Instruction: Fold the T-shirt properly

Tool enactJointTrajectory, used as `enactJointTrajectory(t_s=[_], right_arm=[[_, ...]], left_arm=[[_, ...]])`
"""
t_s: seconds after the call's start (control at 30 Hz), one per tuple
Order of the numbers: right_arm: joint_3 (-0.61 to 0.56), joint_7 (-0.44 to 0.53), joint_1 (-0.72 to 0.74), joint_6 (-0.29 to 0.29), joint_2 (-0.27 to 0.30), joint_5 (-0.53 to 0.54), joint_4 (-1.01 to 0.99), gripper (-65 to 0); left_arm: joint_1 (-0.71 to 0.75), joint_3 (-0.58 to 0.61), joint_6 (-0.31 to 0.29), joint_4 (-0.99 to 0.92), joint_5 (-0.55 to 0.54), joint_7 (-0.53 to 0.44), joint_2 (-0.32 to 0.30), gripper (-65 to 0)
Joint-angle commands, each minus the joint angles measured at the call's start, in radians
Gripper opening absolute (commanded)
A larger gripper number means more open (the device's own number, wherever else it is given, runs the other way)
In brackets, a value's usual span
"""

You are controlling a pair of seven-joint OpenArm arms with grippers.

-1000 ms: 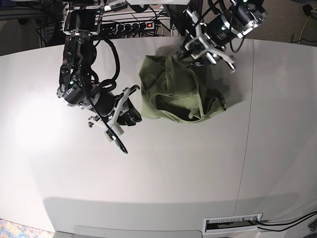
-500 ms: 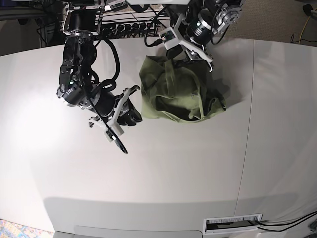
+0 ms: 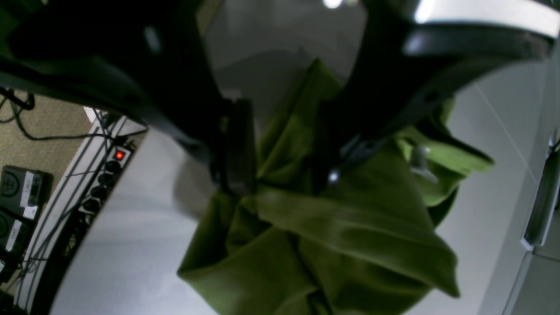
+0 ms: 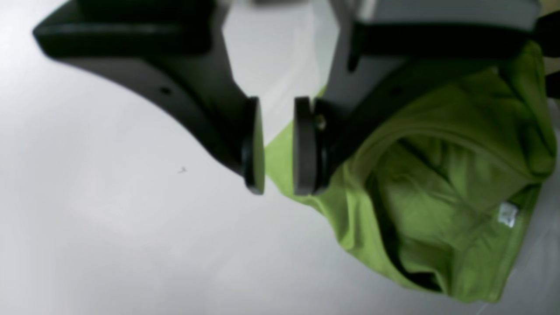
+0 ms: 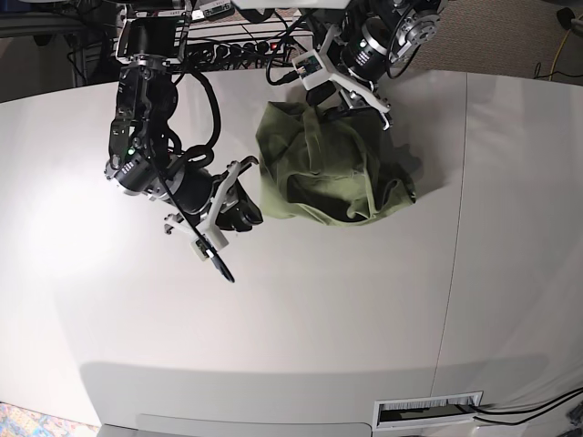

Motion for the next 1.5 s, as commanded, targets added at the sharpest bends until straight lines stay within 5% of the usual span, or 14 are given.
enactJointTrajectory(t_s=[0.0,0.23,0.3,0.47,0.7,1.17,1.47], right_arm=[[0.002,0.027,0.017,0.001,0.003,0.021,0.017,-52.5],[0.003,0.027,0.017,0.001,0.003,0.021,0.017,-52.5],[0.003,0.027,0.017,0.001,0.003,0.021,0.017,-52.5],[0.003,0.027,0.017,0.001,0.003,0.021,0.017,-52.5],[0.003,0.026,0.017,0.001,0.003,0.012,0.017,-52.5],[0.003,0.03,0.017,0.001,0.003,0.005,0.017,-52.5],[0.003,0.031,0.017,0.001,0.003,0.005,0.017,-52.5]], left_arm=[[0.006,0.0,0.017,0.016,0.005,-0.022,0.004,-44.0],[0.011,0.0,0.018,0.016,-0.015,-0.023,0.006,-44.0],[0.01,0.0,0.03,0.016,-0.018,-0.022,0.009,-50.8],[-0.006,-0.001,0.172,0.016,0.011,0.006,0.008,-65.0],[-0.024,-0.035,0.195,0.016,0.096,0.078,-0.014,-65.0],[0.05,-0.178,0.2,0.016,0.093,0.096,-0.233,-65.0],[0.095,-0.178,0.2,0.015,0.035,0.098,-0.264,-65.0]])
